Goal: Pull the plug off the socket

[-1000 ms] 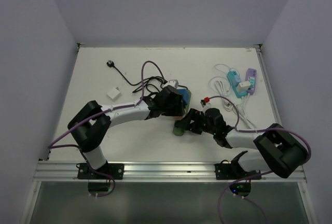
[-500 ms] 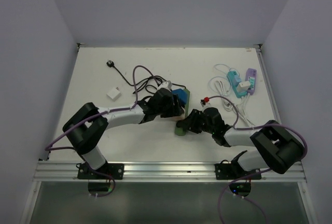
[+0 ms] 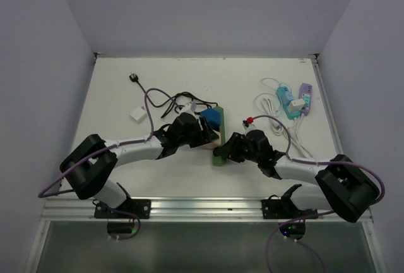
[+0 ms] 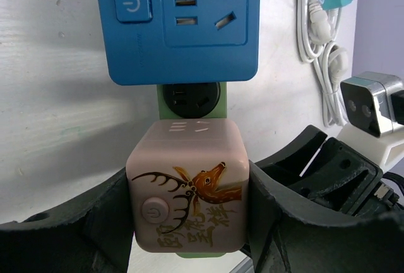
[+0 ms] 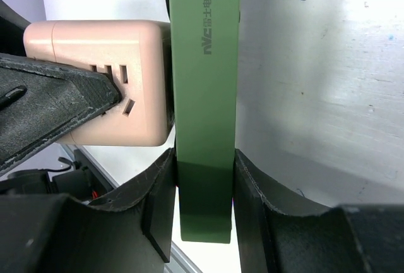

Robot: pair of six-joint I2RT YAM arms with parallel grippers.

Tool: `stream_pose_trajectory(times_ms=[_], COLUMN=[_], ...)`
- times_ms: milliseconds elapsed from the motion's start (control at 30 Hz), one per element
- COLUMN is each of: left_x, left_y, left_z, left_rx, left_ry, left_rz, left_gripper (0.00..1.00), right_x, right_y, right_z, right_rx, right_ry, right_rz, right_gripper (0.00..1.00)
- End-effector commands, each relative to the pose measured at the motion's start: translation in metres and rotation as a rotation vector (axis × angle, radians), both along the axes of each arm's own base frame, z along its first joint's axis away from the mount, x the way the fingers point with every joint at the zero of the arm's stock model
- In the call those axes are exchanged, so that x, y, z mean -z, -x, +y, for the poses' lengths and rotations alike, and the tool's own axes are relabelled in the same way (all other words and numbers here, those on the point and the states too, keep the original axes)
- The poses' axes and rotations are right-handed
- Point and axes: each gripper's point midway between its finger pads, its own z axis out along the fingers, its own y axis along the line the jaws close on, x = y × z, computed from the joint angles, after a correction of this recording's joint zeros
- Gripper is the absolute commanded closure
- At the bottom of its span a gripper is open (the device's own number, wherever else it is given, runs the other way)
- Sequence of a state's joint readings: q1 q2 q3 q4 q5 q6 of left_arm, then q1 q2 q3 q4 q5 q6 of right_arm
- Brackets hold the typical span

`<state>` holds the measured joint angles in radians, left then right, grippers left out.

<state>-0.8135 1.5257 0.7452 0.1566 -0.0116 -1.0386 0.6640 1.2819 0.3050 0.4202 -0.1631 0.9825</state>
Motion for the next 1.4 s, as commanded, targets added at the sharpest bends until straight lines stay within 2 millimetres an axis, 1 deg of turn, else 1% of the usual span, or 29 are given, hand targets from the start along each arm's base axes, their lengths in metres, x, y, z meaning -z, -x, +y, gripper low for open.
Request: stream_pose_trajectory(times_ms=[0, 33, 67, 100, 133, 200, 267, 333, 400, 433, 467, 500, 533, 567, 667, 700, 733, 800, 867, 900, 933, 1000, 1033, 1067, 1100, 1133, 1233, 1300, 1367], left_x=[-0.045, -0.051, -0.053, -0.049, -0.052, -0.052, -0.048, -0.046, -0.043, -0.036, -0.034, -0.036, -0.030, -0.030, -0.038, -0.045, -0.044, -0.048, -0.050, -0.048, -0.050, -0.049, -0.048, -0.048, -0.044, -0.048, -0.048, -0.046, -0.046], left_y=[-0.022, -0.023, -0.026, -0.025, -0.027, -0.029, -0.031, -0.032, -0.033, -0.033, -0.033, -0.035, -0.035, -0.033, -0.034, -0.036, -0.034, -0.032, -0.030, -0.029, -0.030, -0.024, -0.029, -0.030, -0.026, -0.033, -0.038, -0.037, -0.042], left_z=[0.013, 0.015, 0.019, 0.023, 0.027, 0.031, 0.037, 0.040, 0.040, 0.040, 0.038, 0.035, 0.034, 0.030, 0.017, 0.012, 0.005, -0.007, -0.010, -0.009, -0.004, 0.001, 0.010, 0.015, 0.019, 0.026, 0.037, 0.041, 0.049], left_rx=[-0.080, -0.092, -0.116, -0.125, -0.141, -0.155, -0.171, -0.182, -0.189, -0.196, -0.192, -0.193, -0.192, -0.184, -0.168, -0.165, -0.154, -0.124, -0.113, -0.115, -0.126, -0.098, -0.115, -0.116, -0.101, -0.116, -0.123, -0.123, -0.151], left_ry=[0.123, 0.144, 0.158, 0.156, 0.167, 0.172, 0.162, 0.158, 0.158, 0.143, 0.138, 0.138, 0.122, 0.123, 0.151, 0.166, 0.169, 0.187, 0.206, 0.204, 0.209, 0.238, 0.251, 0.268, 0.277, 0.286, 0.282, 0.294, 0.290], left_rz=[-0.114, -0.127, -0.123, -0.119, -0.126, -0.126, -0.113, -0.103, -0.090, -0.065, -0.055, -0.053, -0.036, -0.030, -0.039, -0.049, -0.040, -0.031, -0.019, -0.017, -0.021, -0.003, -0.002, 0.005, 0.019, 0.003, -0.005, 0.002, 0.001], left_gripper=[1.00, 1.00, 1.00, 1.00, 1.00, 1.00, 1.00, 1.00, 1.00, 1.00, 1.00, 1.00, 1.00, 1.00, 1.00, 1.00, 1.00, 1.00, 1.00, 1.00, 1.00, 1.00, 1.00, 1.00, 1.00, 1.00, 1.00, 1.00, 1.00], right_x=[0.054, 0.057, 0.058, 0.058, 0.060, 0.061, 0.064, 0.069, 0.068, 0.070, 0.072, 0.074, 0.074, 0.078, 0.081, 0.083, 0.084, 0.088, 0.090, 0.092, 0.092, 0.099, 0.099, 0.103, 0.105, 0.106, 0.107, 0.108, 0.107], right_y=[0.000, 0.002, 0.001, 0.001, 0.002, 0.002, 0.003, 0.005, 0.002, 0.002, 0.002, 0.002, 0.000, 0.002, 0.002, 0.002, 0.002, 0.005, 0.006, 0.007, 0.006, 0.009, 0.007, 0.011, 0.011, 0.011, 0.011, 0.011, 0.011], right_z=[-0.061, -0.065, -0.067, -0.068, -0.071, -0.074, -0.076, -0.080, -0.080, -0.080, -0.079, -0.079, -0.077, -0.078, -0.077, -0.077, -0.077, -0.077, -0.079, -0.081, -0.082, -0.090, -0.089, -0.093, -0.094, -0.094, -0.093, -0.094, -0.095], right_rx=[0.222, 0.234, 0.243, 0.251, 0.257, 0.269, 0.274, 0.279, 0.278, 0.277, 0.273, 0.269, 0.268, 0.268, 0.264, 0.264, 0.266, 0.264, 0.273, 0.274, 0.285, 0.303, 0.311, 0.318, 0.321, 0.319, 0.313, 0.316, 0.322], right_ry=[0.247, 0.266, 0.274, 0.280, 0.292, 0.308, 0.327, 0.350, 0.367, 0.373, 0.377, 0.378, 0.376, 0.384, 0.386, 0.387, 0.387, 0.387, 0.390, 0.390, 0.384, 0.374, 0.350, 0.345, 0.338, 0.332, 0.337, 0.336, 0.340], right_rz=[0.138, 0.155, 0.156, 0.157, 0.167, 0.167, 0.181, 0.198, 0.195, 0.200, 0.205, 0.208, 0.205, 0.217, 0.222, 0.223, 0.228, 0.246, 0.253, 0.257, 0.260, 0.297, 0.298, 0.314, 0.322, 0.329, 0.337, 0.338, 0.336], right_gripper=[1.00, 1.00, 1.00, 1.00, 1.00, 1.00, 1.00, 1.00, 1.00, 1.00, 1.00, 1.00, 1.00, 1.00, 1.00, 1.00, 1.00, 1.00, 1.00, 1.00, 1.00, 1.00, 1.00, 1.00, 1.00, 1.00, 1.00, 1.00, 1.00])
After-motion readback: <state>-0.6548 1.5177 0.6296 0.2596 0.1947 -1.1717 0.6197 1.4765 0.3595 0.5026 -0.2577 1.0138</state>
